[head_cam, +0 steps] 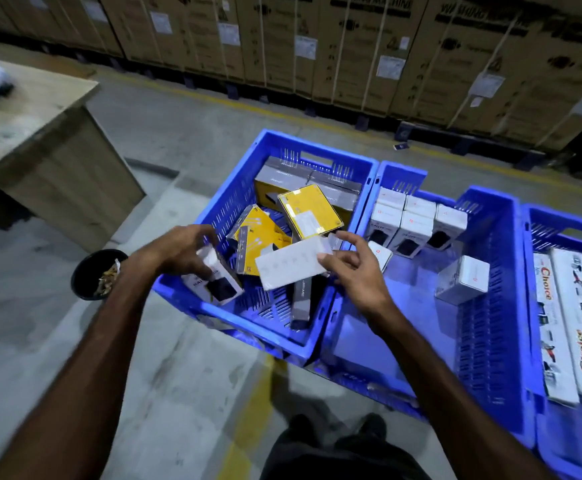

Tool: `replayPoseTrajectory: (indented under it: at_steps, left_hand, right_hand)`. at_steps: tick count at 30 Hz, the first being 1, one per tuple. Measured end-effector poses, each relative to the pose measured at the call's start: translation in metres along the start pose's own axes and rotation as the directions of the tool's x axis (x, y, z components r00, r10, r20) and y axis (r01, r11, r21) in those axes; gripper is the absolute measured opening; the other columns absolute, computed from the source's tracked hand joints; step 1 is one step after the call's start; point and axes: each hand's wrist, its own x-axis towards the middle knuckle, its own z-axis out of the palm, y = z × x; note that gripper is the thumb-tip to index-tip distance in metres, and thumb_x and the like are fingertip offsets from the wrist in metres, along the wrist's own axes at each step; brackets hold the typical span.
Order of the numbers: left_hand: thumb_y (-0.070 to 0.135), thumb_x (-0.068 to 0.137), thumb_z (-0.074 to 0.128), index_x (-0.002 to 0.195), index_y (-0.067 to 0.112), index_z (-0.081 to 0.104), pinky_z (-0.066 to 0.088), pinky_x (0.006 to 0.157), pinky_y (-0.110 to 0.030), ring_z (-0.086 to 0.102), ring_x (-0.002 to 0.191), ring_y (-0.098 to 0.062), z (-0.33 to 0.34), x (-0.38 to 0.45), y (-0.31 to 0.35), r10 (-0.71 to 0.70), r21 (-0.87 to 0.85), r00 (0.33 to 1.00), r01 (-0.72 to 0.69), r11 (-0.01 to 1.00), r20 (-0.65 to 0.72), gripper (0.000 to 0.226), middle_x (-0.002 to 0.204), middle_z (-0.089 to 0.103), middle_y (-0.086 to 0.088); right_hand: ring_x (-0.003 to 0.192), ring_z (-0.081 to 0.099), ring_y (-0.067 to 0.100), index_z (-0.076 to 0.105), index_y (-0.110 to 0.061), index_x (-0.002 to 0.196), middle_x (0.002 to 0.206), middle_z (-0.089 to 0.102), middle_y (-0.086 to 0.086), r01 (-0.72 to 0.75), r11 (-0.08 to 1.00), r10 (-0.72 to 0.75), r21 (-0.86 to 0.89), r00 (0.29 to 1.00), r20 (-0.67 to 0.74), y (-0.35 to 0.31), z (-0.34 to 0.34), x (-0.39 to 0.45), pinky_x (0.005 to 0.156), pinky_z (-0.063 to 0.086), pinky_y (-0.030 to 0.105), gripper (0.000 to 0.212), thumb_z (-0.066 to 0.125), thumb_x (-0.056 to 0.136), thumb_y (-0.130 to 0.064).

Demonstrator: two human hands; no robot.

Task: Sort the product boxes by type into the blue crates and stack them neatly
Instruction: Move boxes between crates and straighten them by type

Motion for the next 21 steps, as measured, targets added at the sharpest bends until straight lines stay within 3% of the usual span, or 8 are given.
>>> replayPoseTrajectory:
  at_steps: [3, 6, 8, 10, 13, 15, 18, 21]
  left_hand:
    - [0.037, 0.054, 0.098, 0.099, 0.04, 0.065, 0.049, 0.064, -0.03, 0.062, 0.065, -0.015, -0.013, -0.052, 0.005, -0.075, -0.32, 0.968, -0.005, 0.947, -0.238, 0.056, 0.1, 0.069, 0.003]
    - [0.03, 0.062, 0.101, 0.113, 0.027, 0.066, 0.043, 0.051, -0.021, 0.059, 0.061, -0.022, -0.002, -0.091, 0.025, -0.173, -0.636, 0.942, -0.054, 0.77, -0.289, 0.062, 0.102, 0.069, -0.001]
    - [0.034, 0.06, 0.102, 0.113, 0.025, 0.066, 0.047, 0.055, -0.025, 0.058, 0.066, -0.023, 0.015, -0.102, 0.048, -0.158, -0.727, 0.939, -0.123, 0.675, -0.306, 0.064, 0.107, 0.069, -0.006]
    - [0.035, 0.057, 0.103, 0.111, 0.025, 0.068, 0.054, 0.066, -0.039, 0.058, 0.067, -0.023, 0.032, -0.102, 0.076, -0.102, -0.778, 0.946, -0.188, 0.6, -0.306, 0.065, 0.108, 0.069, -0.01]
    - [0.025, 0.06, 0.102, 0.113, 0.025, 0.068, 0.056, 0.064, -0.046, 0.059, 0.064, -0.025, 0.057, -0.09, 0.125, 0.019, -0.81, 0.97, -0.213, 0.547, -0.242, 0.063, 0.104, 0.07, -0.002]
    - [0.036, 0.059, 0.099, 0.115, 0.028, 0.067, 0.05, 0.06, -0.038, 0.056, 0.063, -0.024, 0.073, -0.077, 0.156, 0.104, -0.802, 0.97, -0.24, 0.547, -0.22, 0.065, 0.103, 0.067, 0.0]
    - [0.04, 0.064, 0.094, 0.118, 0.037, 0.063, 0.048, 0.057, -0.03, 0.056, 0.061, -0.015, 0.097, -0.054, 0.201, 0.237, -0.703, 0.951, -0.305, 0.642, -0.196, 0.062, 0.104, 0.063, 0.003]
    - [0.053, 0.068, 0.081, 0.123, 0.042, 0.056, 0.056, 0.077, -0.04, 0.065, 0.099, -0.017, 0.118, -0.037, 0.244, 0.363, -0.394, 0.921, -0.388, 0.833, -0.141, 0.061, 0.118, 0.062, 0.01]
  right_hand:
    - [0.086, 0.069, 0.012, 0.054, -0.023, 0.136, 0.101, 0.075, 0.004, -0.035, 0.998, 0.037, 0.047, 0.999, -0.04, -0.006, -0.023, -0.011, 0.08, 0.056, 0.036, 0.046, 0.074, 0.094, -0.021]
    - [0.089, 0.069, 0.015, 0.056, -0.022, 0.134, 0.093, 0.077, -0.003, -0.056, 0.995, 0.063, 0.077, 0.995, -0.081, -0.001, -0.054, -0.032, 0.077, 0.055, 0.037, 0.042, 0.072, 0.096, -0.019]
    - [0.098, 0.071, 0.017, 0.056, -0.027, 0.135, 0.096, 0.079, -0.002, -0.073, 0.996, 0.078, 0.046, 0.991, -0.105, 0.005, -0.08, -0.048, 0.082, 0.057, 0.04, 0.048, 0.076, 0.091, -0.026]
    - [0.102, 0.073, 0.016, 0.055, -0.03, 0.137, 0.099, 0.08, -0.003, -0.079, 0.997, 0.078, 0.0, 0.99, -0.116, 0.009, -0.104, -0.061, 0.084, 0.058, 0.042, 0.055, 0.078, 0.087, -0.031]
    - [0.096, 0.073, 0.018, 0.053, -0.027, 0.137, 0.092, 0.079, -0.001, -0.065, 0.993, 0.051, -0.093, 0.988, -0.146, 0.01, -0.143, -0.077, 0.077, 0.057, 0.037, 0.049, 0.074, 0.093, -0.022]
    - [0.091, 0.068, 0.019, 0.053, -0.028, 0.135, 0.091, 0.076, 0.001, -0.069, 0.984, 0.042, -0.163, 0.986, -0.161, 0.013, -0.168, -0.082, 0.073, 0.054, 0.031, 0.053, 0.076, 0.088, -0.027]
    - [0.092, 0.071, 0.016, 0.052, -0.041, 0.135, 0.096, 0.076, -0.005, -0.102, 0.907, 0.024, -0.407, 0.981, -0.194, 0.024, -0.204, -0.084, 0.084, 0.058, 0.036, 0.073, 0.083, 0.072, -0.063]
    - [0.102, 0.07, 0.02, 0.045, -0.045, 0.14, 0.109, 0.074, -0.006, -0.13, 0.716, 0.029, -0.686, 0.987, -0.158, 0.035, -0.221, -0.079, 0.088, 0.056, 0.044, 0.086, 0.07, 0.066, -0.081]
